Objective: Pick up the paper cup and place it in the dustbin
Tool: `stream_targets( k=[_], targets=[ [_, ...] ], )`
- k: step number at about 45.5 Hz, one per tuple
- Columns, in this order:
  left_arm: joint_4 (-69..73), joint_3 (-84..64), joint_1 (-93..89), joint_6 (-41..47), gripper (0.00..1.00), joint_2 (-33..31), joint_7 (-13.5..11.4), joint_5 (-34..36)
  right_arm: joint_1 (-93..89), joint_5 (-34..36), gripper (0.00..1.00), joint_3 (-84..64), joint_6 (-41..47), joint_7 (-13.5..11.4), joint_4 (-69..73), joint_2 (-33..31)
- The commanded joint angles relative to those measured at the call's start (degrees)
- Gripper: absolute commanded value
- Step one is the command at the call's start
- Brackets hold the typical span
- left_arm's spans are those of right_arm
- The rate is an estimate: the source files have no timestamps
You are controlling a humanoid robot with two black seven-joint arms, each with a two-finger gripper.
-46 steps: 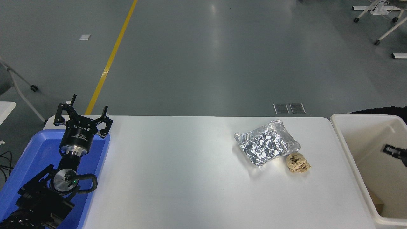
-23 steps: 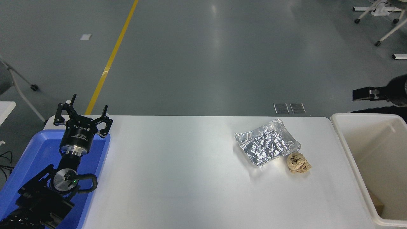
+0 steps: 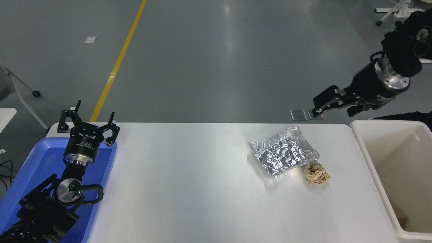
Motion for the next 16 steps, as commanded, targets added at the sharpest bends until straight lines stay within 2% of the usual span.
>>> stream_targets(
  k=[1, 16],
  targets=[
    [0.03, -0.05, 0.05, 0.05, 1.0, 0.0, -0.04, 0.0, 5.91, 6.81, 1.0, -1.05, 1.17, -1.47, 5.94, 2.64],
    [0.03, -0.05, 0.05, 0.05, 1.0, 0.0, -0.04, 0.0, 6.17, 7.6, 1.0, -1.31, 1.17, -1.56, 5.85, 3.79]
  ],
)
